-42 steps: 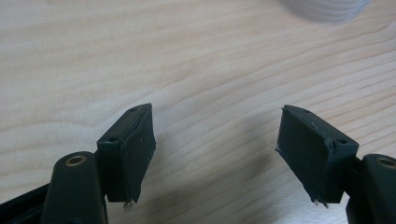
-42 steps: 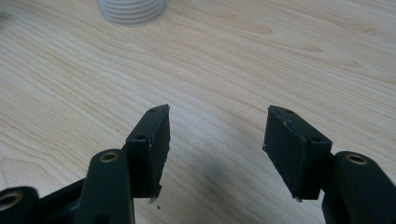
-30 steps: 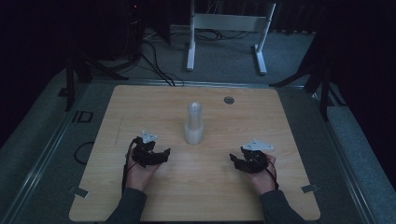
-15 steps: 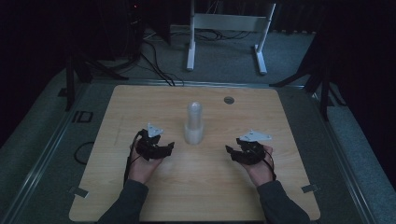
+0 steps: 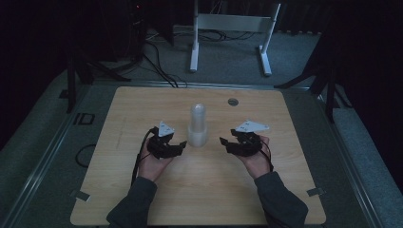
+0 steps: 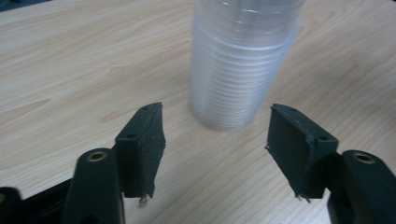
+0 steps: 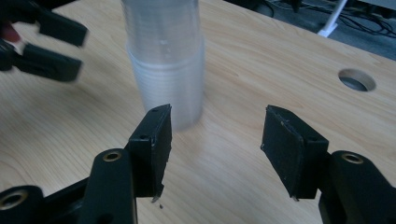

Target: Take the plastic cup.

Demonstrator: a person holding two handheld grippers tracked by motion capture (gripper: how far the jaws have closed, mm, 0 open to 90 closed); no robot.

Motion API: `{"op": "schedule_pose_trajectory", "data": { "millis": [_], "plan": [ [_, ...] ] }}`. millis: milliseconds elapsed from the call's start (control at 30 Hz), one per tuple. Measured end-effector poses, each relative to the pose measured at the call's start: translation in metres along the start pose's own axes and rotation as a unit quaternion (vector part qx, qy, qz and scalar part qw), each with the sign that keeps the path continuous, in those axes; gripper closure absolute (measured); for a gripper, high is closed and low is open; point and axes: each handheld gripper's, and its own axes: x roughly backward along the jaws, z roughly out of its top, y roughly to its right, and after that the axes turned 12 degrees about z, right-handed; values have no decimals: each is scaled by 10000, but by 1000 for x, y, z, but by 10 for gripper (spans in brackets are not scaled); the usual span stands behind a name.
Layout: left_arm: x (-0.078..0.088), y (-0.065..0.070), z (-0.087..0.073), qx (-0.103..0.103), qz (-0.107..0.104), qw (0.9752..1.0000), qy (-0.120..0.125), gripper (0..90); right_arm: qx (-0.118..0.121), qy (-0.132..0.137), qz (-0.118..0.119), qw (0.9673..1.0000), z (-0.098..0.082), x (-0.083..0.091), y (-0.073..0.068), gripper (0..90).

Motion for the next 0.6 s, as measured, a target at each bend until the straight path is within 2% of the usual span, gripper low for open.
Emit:
{"op": "schedule_pose_trajectory", "data": {
  "millis": [233, 333, 400, 600],
  "plan": [
    [-7, 6, 5, -75, -9, 9999, 70, 354, 94, 100, 122, 9998, 19, -6, -3, 414],
    [-11, 9, 9, -41, -34, 9999, 139, 316, 127, 112, 163, 9997, 25, -8, -5, 397],
    [-14, 12, 11, -67, 31, 9998, 182, 289, 177, 107, 188, 9996, 30, -11, -6, 379],
    [-25, 17, 16, 39, 10, 9997, 257, 199, 253, 191, 288, 9991, 47, -22, -13, 315]
  ]
}}
